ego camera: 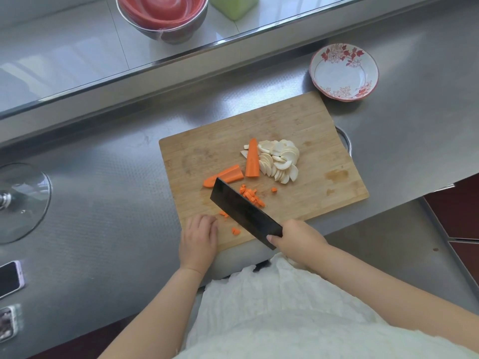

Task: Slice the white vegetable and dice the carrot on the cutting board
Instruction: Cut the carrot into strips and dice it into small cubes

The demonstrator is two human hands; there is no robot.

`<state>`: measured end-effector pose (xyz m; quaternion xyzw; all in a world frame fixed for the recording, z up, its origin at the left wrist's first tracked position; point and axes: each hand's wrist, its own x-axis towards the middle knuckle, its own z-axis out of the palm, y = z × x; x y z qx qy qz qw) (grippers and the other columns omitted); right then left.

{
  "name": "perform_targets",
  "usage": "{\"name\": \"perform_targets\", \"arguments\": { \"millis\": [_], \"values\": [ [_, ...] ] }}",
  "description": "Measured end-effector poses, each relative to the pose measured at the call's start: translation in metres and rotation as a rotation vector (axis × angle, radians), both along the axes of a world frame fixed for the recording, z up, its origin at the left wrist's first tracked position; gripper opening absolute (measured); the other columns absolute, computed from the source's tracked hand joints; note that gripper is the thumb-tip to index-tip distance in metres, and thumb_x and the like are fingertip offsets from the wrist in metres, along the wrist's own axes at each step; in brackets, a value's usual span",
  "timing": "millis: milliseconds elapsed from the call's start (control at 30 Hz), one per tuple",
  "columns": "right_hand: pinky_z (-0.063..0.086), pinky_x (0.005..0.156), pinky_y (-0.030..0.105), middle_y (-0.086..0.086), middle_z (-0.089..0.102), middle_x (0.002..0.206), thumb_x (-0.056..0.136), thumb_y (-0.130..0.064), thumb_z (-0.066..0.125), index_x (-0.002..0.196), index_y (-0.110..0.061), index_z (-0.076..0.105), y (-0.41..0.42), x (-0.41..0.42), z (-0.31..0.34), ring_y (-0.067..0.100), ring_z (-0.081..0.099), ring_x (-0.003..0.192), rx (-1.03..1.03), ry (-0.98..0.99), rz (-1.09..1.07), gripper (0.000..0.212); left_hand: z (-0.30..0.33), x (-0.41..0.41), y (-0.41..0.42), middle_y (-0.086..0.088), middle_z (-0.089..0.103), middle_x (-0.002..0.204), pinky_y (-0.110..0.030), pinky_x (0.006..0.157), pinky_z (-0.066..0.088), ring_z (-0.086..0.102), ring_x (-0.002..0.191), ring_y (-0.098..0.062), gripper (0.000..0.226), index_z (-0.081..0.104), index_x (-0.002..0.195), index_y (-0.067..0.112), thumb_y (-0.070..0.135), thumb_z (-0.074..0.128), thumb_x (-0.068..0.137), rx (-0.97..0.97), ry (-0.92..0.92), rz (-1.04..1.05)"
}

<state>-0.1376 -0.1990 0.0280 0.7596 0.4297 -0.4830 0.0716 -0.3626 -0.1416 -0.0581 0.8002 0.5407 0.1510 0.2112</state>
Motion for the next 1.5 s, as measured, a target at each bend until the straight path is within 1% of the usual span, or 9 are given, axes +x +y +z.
{"name": "perform_targets", "arguments": {
  "millis": [200, 333, 433, 533, 767, 933, 1033, 1167, 1500],
  "values": [
    [0.036, 0.048, 0.027, -0.001, 0.055, 0.065, 0.092, -0.039, 0.053, 0.074, -0.016, 0.055, 0.000, 0.009, -0.001, 0.016, 0.052, 0.060, -0.025, 0.002, 0.247, 0.029, 0.014, 0.001, 0.010, 0.001, 0.047, 0.086, -0.029, 0.073, 0.033, 0.041, 0.083, -0.015, 0.008, 0.057, 0.090, 0.005, 0.008, 0.051, 0.094, -0.072, -0.103, 0.423],
    [0.038, 0.052, 0.027, 0.000, 0.058, 0.071, 0.094, -0.038, 0.051, 0.093, -0.014, 0.064, -0.002, 0.006, -0.007, 0.021, 0.058, 0.070, -0.028, 0.013, 0.312, 0.027, 0.014, -0.002, 0.014, -0.001, 0.047, 0.090, -0.029, 0.075, 0.033, 0.042, 0.086, -0.017, 0.005, 0.055, 0.095, 0.005, 0.008, 0.051, 0.095, -0.048, -0.151, 0.523],
    [0.042, 0.055, 0.029, 0.001, 0.058, 0.071, 0.094, -0.040, 0.051, 0.088, -0.012, 0.061, 0.000, 0.009, -0.011, 0.022, 0.060, 0.072, -0.034, -0.016, 0.228, 0.030, 0.013, 0.000, 0.016, -0.004, 0.050, 0.093, -0.029, 0.077, 0.034, 0.043, 0.088, -0.016, 0.008, 0.056, 0.099, 0.003, 0.008, 0.051, 0.095, -0.060, -0.145, 0.542],
    [0.049, 0.064, 0.033, 0.003, 0.063, 0.079, 0.094, -0.042, 0.051, 0.097, -0.013, 0.062, 0.005, 0.016, -0.013, 0.022, 0.062, 0.076, -0.034, -0.041, 0.103, 0.031, 0.014, 0.006, 0.016, 0.001, 0.049, 0.094, -0.029, 0.078, 0.034, 0.043, 0.091, -0.016, 0.009, 0.057, 0.101, 0.004, 0.009, 0.051, 0.095, -0.083, -0.127, 0.519],
    [0.043, 0.056, 0.028, -0.002, 0.056, 0.070, 0.096, -0.041, 0.048, 0.086, -0.017, 0.054, 0.007, 0.024, -0.014, 0.018, 0.056, 0.065, -0.006, -0.120, -0.001, 0.026, 0.016, 0.024, 0.025, 0.001, 0.056, 0.106, -0.027, 0.089, 0.034, 0.047, 0.105, -0.016, 0.019, 0.059, 0.111, 0.009, 0.013, 0.050, 0.095, -0.148, -0.081, 0.383],
    [0.039, 0.049, 0.026, -0.002, 0.054, 0.065, 0.097, -0.041, 0.048, 0.073, -0.020, 0.048, 0.005, 0.031, -0.014, 0.014, 0.052, 0.056, -0.004, -0.124, -0.001, 0.032, 0.018, 0.040, 0.054, 0.003, 0.047, 0.138, -0.032, 0.109, 0.028, 0.035, 0.130, -0.015, 0.038, 0.048, 0.136, 0.020, 0.022, 0.048, 0.097, -0.221, 0.032, 0.221],
    [0.041, 0.048, 0.025, -0.002, 0.057, 0.067, 0.096, -0.041, 0.049, 0.087, -0.018, 0.057, 0.005, 0.034, -0.014, 0.013, 0.055, 0.058, 0.002, -0.095, 0.005, 0.025, 0.019, 0.053, 0.078, 0.006, 0.034, 0.151, -0.040, 0.116, 0.022, 0.024, 0.141, -0.017, 0.050, 0.035, 0.147, 0.023, 0.027, 0.048, 0.098, -0.266, 0.154, 0.107],
    [0.043, 0.052, 0.026, -0.004, 0.058, 0.073, 0.094, -0.041, 0.052, 0.100, -0.019, 0.061, 0.002, 0.034, -0.014, 0.014, 0.057, 0.066, -0.012, -0.058, 0.001, 0.025, 0.017, 0.067, 0.101, 0.003, 0.038, 0.146, -0.040, 0.112, 0.025, 0.029, 0.136, -0.018, 0.054, 0.036, 0.145, 0.023, 0.028, 0.054, 0.095, -0.300, 0.198, 0.039],
    [0.045, 0.055, 0.028, -0.001, 0.061, 0.071, 0.094, -0.043, 0.051, 0.089, -0.018, 0.059, 0.008, 0.037, -0.017, 0.018, 0.061, 0.068, 0.003, -0.067, -0.056, 0.028, 0.008, 0.039, 0.087, -0.003, 0.051, 0.120, -0.033, 0.093, 0.036, 0.043, 0.110, -0.020, 0.038, 0.053, 0.130, 0.016, 0.031, 0.054, 0.095, -0.181, 0.254, 0.067]
  ]
}}
